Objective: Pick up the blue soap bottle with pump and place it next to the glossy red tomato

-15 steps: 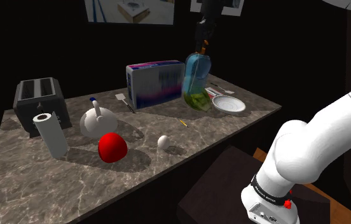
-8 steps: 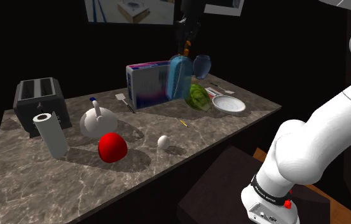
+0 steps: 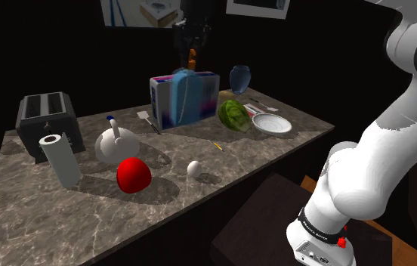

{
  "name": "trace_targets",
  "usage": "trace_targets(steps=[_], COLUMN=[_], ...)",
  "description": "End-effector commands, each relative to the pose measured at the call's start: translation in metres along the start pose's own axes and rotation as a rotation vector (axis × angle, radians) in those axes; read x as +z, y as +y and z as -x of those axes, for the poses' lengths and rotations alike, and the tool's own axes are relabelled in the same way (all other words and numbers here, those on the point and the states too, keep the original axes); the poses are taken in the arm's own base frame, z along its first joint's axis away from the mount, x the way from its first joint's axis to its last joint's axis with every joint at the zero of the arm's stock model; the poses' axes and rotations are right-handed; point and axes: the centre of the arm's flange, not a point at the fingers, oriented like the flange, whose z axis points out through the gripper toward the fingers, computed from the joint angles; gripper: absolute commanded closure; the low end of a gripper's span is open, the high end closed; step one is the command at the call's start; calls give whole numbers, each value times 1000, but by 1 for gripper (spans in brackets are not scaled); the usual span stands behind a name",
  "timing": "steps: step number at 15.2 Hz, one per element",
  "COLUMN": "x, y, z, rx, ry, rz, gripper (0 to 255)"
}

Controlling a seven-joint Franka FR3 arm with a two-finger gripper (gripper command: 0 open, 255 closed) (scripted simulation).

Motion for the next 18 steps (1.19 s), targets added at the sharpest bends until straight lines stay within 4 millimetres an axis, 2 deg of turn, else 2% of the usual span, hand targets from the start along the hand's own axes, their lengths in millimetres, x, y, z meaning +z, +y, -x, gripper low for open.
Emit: trace_targets(steps=[1,18], x=[2,91], y=[-27,-24], z=[-8,1], rx=[1,1], ry=[1,1], rz=[-1,-1], gripper=[255,255])
